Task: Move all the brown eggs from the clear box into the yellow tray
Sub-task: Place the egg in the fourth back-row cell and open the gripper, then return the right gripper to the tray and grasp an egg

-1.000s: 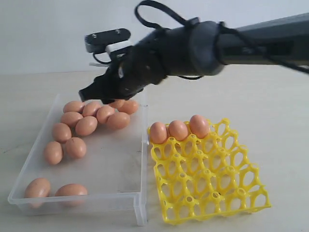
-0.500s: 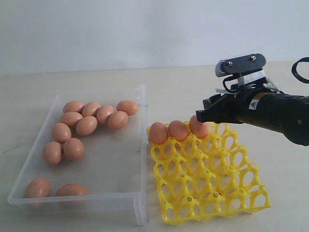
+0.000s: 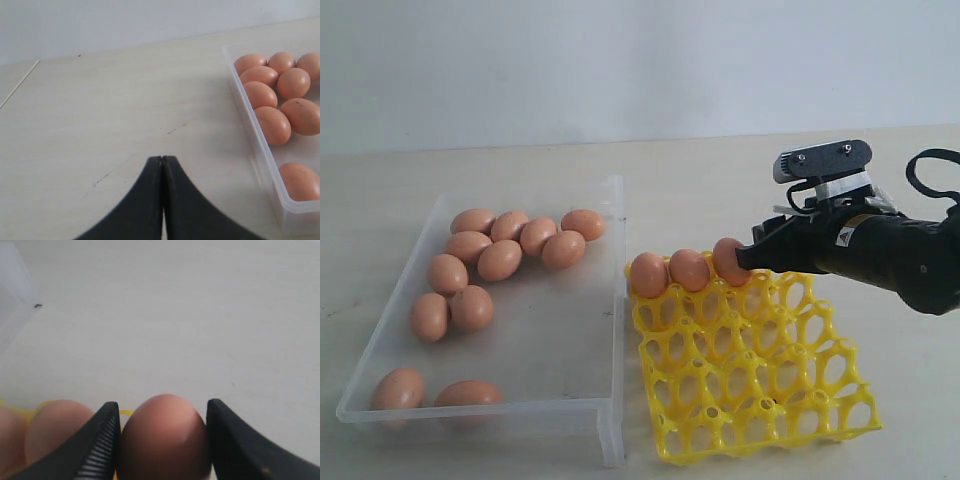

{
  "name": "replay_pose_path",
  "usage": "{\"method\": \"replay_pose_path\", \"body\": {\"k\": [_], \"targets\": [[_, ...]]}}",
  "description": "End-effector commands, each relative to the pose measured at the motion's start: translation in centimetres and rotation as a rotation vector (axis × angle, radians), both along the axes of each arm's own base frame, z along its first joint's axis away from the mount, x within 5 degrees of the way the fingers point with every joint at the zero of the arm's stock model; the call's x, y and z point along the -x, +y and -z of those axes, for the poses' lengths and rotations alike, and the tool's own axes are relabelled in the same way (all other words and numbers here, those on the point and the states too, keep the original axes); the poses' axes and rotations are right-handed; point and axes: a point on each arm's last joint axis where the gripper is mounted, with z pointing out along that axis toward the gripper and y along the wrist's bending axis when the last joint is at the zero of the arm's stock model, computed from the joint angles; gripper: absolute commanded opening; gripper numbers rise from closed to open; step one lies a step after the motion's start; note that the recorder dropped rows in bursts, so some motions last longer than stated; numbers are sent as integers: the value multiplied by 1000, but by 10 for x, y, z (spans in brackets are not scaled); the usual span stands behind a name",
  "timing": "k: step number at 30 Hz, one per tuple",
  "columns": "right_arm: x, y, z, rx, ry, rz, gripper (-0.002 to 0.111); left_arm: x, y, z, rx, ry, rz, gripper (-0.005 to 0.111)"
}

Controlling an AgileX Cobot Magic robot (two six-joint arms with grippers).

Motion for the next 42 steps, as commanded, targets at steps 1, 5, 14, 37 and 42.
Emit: {"method": "replay_pose_path", "body": {"k": [1, 5, 14, 37, 42], "targets": [[-7, 1, 0, 6, -27, -13, 0, 0, -1, -2, 7, -19, 7, 0], [-6, 4, 0, 15, -34, -56, 8, 0, -1, -2, 7, -19, 7, 0], [-7, 4, 2, 17, -36, -59, 63, 0, -1, -2, 7, -19, 7, 0], [4, 114, -115, 67, -22, -360, 0, 0, -1, -2, 7, -19, 7, 0], [-5, 160, -110, 117, 53, -442, 0, 0, -1, -2, 7, -19, 7, 0]]}}
